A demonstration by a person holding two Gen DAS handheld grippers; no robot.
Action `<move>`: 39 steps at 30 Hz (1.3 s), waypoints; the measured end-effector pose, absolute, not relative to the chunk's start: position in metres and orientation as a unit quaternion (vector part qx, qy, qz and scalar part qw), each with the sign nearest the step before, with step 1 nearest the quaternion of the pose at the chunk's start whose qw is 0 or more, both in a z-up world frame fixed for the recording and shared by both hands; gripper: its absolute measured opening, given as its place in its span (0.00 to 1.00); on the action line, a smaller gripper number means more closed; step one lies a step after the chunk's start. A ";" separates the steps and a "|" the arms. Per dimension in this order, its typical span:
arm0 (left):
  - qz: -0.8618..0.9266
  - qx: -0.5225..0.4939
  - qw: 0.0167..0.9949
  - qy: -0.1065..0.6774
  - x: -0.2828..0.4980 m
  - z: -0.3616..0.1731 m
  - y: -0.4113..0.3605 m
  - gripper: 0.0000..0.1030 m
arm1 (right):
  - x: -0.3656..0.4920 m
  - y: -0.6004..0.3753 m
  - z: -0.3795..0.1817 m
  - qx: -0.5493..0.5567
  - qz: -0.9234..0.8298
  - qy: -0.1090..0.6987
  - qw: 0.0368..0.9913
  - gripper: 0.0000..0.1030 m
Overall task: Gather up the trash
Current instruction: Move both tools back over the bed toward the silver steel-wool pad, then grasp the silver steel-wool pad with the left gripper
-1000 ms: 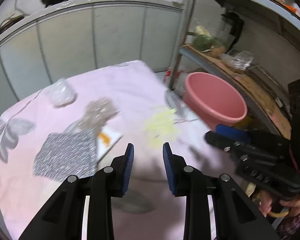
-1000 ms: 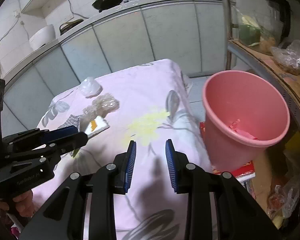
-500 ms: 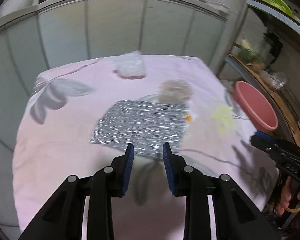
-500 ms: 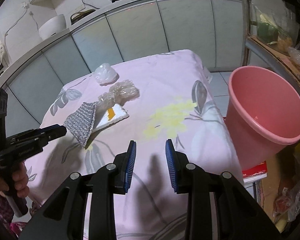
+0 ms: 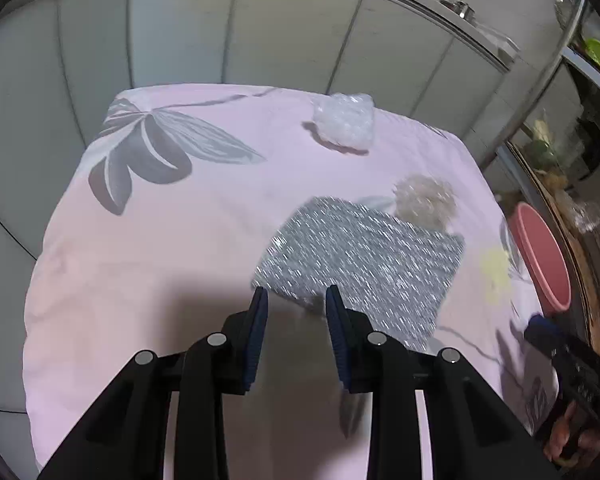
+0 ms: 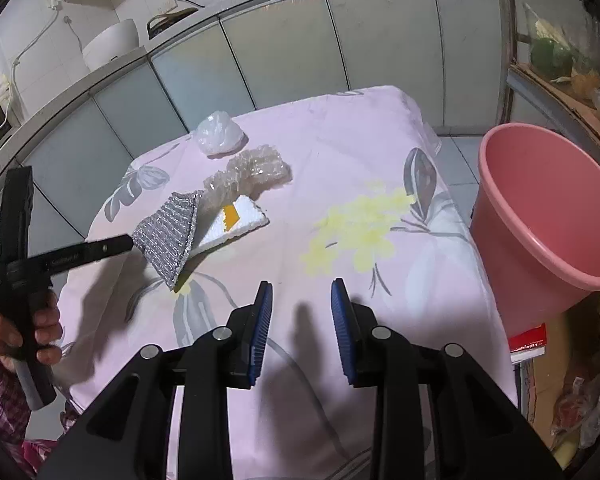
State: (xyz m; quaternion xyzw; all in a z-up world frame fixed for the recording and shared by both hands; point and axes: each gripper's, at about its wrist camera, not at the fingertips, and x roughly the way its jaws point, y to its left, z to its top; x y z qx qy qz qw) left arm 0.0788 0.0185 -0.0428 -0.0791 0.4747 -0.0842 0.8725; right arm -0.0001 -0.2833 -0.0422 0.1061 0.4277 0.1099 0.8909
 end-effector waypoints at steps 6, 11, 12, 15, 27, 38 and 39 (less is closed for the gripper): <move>-0.063 -0.079 0.875 0.473 0.101 -0.051 0.030 0.48 | 0.002 -0.283 -0.044 0.108 0.112 0.431 0.889 0.30; -0.081 -0.084 0.873 0.473 0.102 -0.057 0.028 0.51 | 0.007 -0.278 -0.045 0.096 0.116 0.434 0.888 0.30; -0.088 -0.075 0.876 0.469 0.099 -0.057 0.024 0.51 | 0.009 -0.276 -0.045 0.093 0.117 0.434 0.888 0.30; -0.091 -0.041 0.885 0.455 0.094 -0.059 0.016 0.45 | 0.017 -0.268 -0.044 0.084 0.121 0.435 0.888 0.30; -0.108 -0.072 0.891 0.436 0.086 -0.047 0.030 0.07 | 0.059 -0.242 -0.030 0.088 0.153 0.433 0.884 0.30; -0.097 -0.101 0.912 0.386 0.069 -0.013 0.066 0.07 | 0.104 -0.210 -0.037 0.118 0.157 0.455 0.869 0.43; -0.095 -0.106 0.912 0.385 0.068 -0.012 0.071 0.07 | 0.108 -0.209 -0.040 0.123 0.151 0.461 0.866 0.43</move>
